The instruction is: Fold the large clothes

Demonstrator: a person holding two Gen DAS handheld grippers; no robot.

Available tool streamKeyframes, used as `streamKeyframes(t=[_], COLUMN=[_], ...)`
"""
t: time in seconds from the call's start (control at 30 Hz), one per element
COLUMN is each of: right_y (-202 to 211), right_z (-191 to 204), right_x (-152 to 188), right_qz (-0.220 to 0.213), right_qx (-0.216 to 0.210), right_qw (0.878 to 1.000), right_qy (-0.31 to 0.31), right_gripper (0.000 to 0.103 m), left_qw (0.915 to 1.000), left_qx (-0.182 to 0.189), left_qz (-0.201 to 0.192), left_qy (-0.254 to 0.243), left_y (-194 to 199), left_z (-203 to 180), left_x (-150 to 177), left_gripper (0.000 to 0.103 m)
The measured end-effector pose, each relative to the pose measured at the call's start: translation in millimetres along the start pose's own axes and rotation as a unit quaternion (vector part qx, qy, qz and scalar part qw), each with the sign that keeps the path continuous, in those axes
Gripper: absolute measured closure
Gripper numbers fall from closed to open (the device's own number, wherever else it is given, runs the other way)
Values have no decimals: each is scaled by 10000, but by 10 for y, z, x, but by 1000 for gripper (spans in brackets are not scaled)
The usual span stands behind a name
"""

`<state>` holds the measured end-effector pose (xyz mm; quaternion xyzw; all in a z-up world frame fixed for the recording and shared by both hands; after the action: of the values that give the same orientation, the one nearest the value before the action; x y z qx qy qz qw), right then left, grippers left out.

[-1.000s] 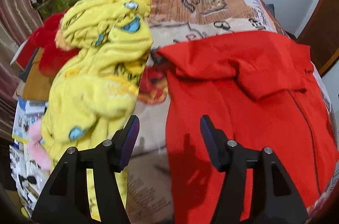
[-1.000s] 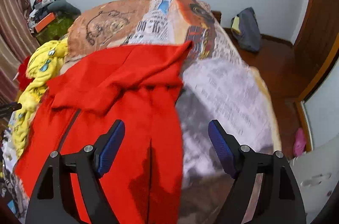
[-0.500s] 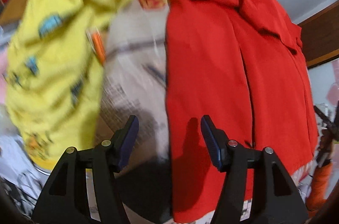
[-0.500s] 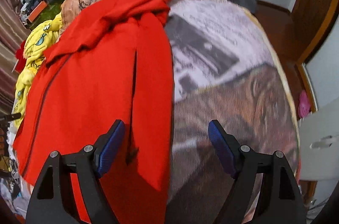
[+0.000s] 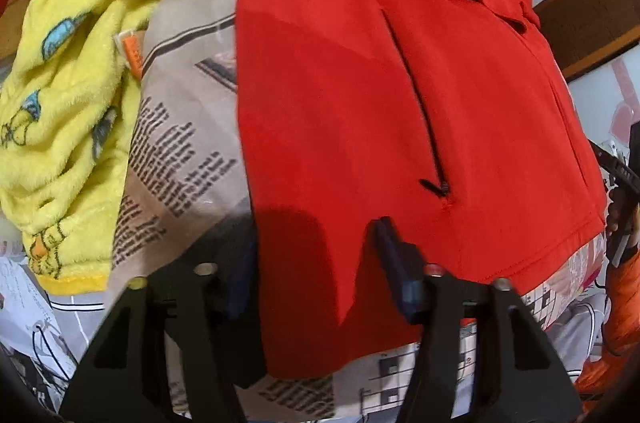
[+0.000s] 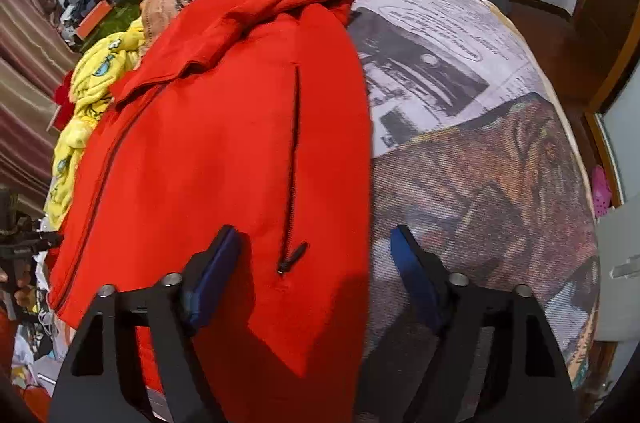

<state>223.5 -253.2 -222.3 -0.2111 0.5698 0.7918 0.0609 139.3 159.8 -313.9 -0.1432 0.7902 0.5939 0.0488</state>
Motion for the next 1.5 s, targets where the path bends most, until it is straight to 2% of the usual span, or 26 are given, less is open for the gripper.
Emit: streamKeyframes(t=[0.03, 0.07, 0.1, 0.13, 0.17, 0.27, 0.47, 0.57, 0.77, 0.9, 1.0, 1.1, 1.13, 1.17, 1.23, 1.3, 1.4, 1.5], right_y=[-1, -4, -4, -12, -9, 38, 201, 264, 439, 522, 463, 372, 319, 277, 220, 187, 85, -8], right_z=[25, 59, 91, 121, 151, 197, 240, 270, 377, 366, 342, 293, 271, 237, 163, 116, 38, -32], right_x=[-12, -17, -26, -34, -42, -82, -288, -470, -922, -1241, -1281, -1124, -1055, -983, -806, -668, -355, -105], right_qz=[13, 53, 65, 76, 79, -18, -315, -502, -1053, -1308, -1101, -880, -736, -607, -489, -352, 135, 437], right_qx=[-80, -167, -205, -211, -171, -115, -218, -334, -264, -222, -201, 29, 131, 228, 367, 387, 226, 94], right_qw=[10000, 9998, 9997, 9997, 9997, 9995, 9981, 9970, 9921, 9894, 9917, 9938, 9947, 9954, 9961, 9968, 9989, 9989], right_qy=[8, 31, 71, 109, 180, 308, 481, 476, 633, 599, 635, 683, 708, 700, 641, 598, 383, 117], right_gripper=[57, 67, 72, 83, 85, 91, 93, 94, 100, 100, 100, 97, 87, 69, 49, 47, 47, 47], left_qw=[10000, 9999, 9999, 9999, 9999, 9995, 9953, 9924, 9819, 9767, 9772, 9790, 9799, 9809, 9825, 9831, 9840, 9844], left_qx=[52, 99, 129, 88, 32, -44, 4, 47, 196, 240, 164, 75, 65, 74, 53, -6, 24, 7], left_qz=[-36, -49, -67, -104, -141, -320, -968, -1227, -1882, -2132, -2107, -2012, -1965, -1912, -1836, -1802, -1769, -1752], left_qy=[15, 35, 36, 24, 6, -2, 15, -17, -72, -90, -209, -332, -348, -345, -327, -305, -219, -167], left_y=[-3, -7, -15, -11, -10, 36, 402, 549, 967, 1105, 1043, 938, 898, 856, 798, 764, 745, 733], left_z=[-39, -66, -97, -121, -138, -189, -248, -281, -329, -371, -408, -423, -418, -409, -387, -361, -316, -291], left_x=[-9, -20, -36, -54, -75, -174, -507, -699, -1081, -1373, -1439, -1398, -1373, -1345, -1281, -1222, -1153, -1096], left_gripper=[72, 85, 94, 96, 97, 100, 100, 100, 100, 100, 100, 100, 100, 100, 100, 100, 100, 100])
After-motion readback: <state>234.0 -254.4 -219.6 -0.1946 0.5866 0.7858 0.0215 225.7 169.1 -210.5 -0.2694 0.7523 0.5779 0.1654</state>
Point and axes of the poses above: each gripper's, at about its wrist camera, not at the fingertips, and y roughly against the way its jaws point, z to its left, x to its underside, the point moved 5 cm from there along -y, roughly the way its jaws point, and after that the axes turned 2 degrees about -y, right-handed, at the moved point
